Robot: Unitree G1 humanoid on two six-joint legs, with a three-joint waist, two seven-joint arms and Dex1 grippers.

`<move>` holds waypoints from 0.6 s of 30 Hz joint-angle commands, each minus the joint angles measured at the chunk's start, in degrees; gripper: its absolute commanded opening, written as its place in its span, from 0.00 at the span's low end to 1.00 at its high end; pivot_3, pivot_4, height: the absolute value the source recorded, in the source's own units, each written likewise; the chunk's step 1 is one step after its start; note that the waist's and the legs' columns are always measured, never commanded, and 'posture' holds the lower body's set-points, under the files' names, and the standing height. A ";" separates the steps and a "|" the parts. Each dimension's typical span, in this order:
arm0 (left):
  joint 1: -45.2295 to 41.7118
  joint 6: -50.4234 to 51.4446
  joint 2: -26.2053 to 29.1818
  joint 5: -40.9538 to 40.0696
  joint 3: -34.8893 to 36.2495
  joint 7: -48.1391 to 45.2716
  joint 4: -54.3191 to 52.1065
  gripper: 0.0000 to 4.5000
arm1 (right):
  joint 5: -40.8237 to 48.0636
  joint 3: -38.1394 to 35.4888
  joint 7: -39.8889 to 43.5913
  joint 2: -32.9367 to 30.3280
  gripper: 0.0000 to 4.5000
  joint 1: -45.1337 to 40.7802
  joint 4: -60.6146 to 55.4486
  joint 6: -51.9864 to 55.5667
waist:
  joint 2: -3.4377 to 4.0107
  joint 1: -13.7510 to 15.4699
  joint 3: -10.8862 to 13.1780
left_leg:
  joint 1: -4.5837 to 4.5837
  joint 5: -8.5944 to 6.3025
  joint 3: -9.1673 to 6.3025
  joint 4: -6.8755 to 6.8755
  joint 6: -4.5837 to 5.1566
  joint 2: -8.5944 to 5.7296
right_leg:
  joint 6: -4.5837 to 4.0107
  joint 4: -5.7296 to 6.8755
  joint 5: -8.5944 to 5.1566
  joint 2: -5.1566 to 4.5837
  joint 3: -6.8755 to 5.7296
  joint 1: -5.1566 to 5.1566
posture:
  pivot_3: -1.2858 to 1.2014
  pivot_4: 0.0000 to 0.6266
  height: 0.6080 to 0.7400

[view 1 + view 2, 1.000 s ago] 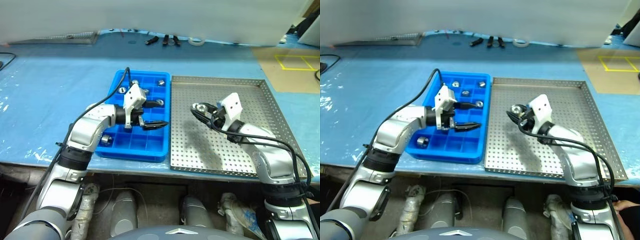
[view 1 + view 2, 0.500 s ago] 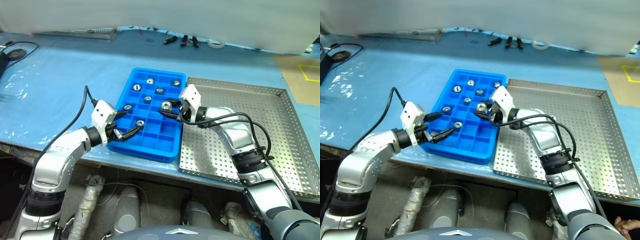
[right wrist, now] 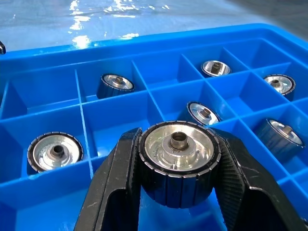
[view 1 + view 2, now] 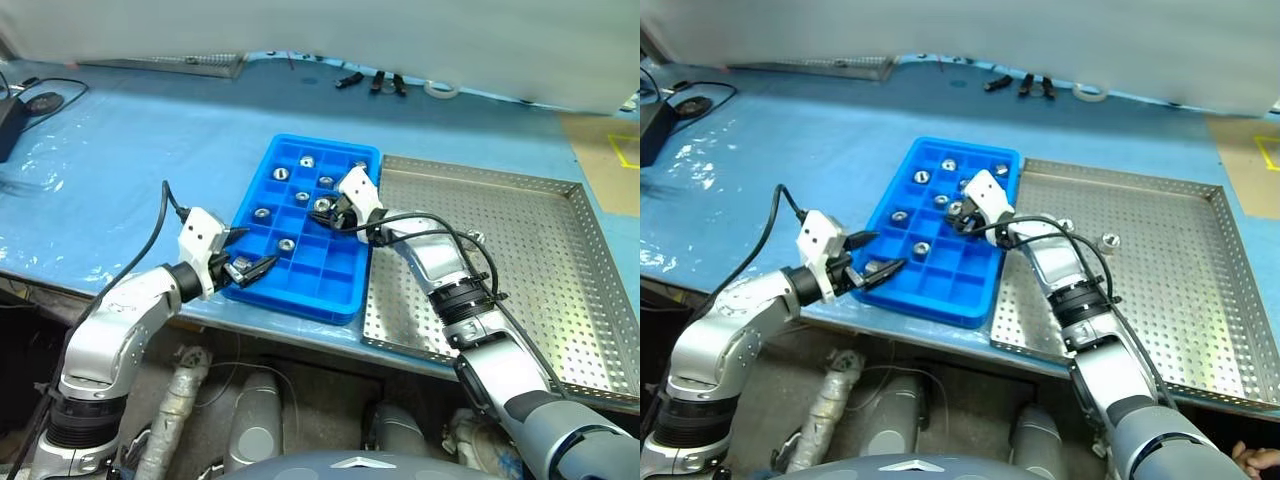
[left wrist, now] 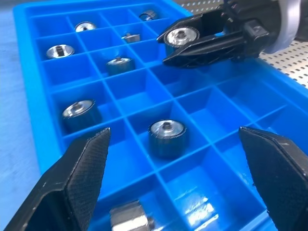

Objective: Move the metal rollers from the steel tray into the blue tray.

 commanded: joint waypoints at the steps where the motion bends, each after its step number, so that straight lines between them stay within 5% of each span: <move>1: -1.36 -0.60 0.23 -1.02 -0.41 -0.36 -0.28 1.00 | 0.36 -0.91 0.77 -0.75 0.37 1.57 -4.79 0.99 | 0.00 -0.17 0.00 | 0.00 0.00 0.00 0.00 0.00 0.01 | 0.00 0.00 0.00 0.01 0.00 0.00 | 0.64 0.24 1.00; 5: -2.49 -0.74 0.42 -1.10 -1.18 -0.96 0.82 1.00 | 0.83 -0.51 1.29 -0.53 0.37 3.64 -8.18 2.40 | -0.01 -0.33 -0.01 | 0.04 0.00 0.00 -0.01 0.00 0.02 | 0.00 0.01 0.00 0.00 0.01 0.01 | 0.63 0.24 1.00; 11: -4.65 -0.87 0.47 -1.48 -2.21 -1.95 2.63 1.00 | -0.32 -1.01 -1.32 0.44 0.81 4.30 -10.06 3.03 | -0.01 -0.32 -0.01 | 0.08 -0.01 0.00 0.00 0.01 0.02 | 0.00 0.06 0.00 0.00 0.03 0.02 | 0.62 0.24 1.00; 18: -7.64 -1.74 0.16 -1.37 -4.36 -4.08 5.48 1.00 | 0.64 -4.49 -2.93 -1.90 0.81 4.94 -13.85 4.13 | -0.01 -0.48 0.00 | 0.07 0.06 0.00 0.00 -0.10 0.01 | 0.00 0.08 0.00 0.01 0.04 0.01 | 0.59 0.24 1.00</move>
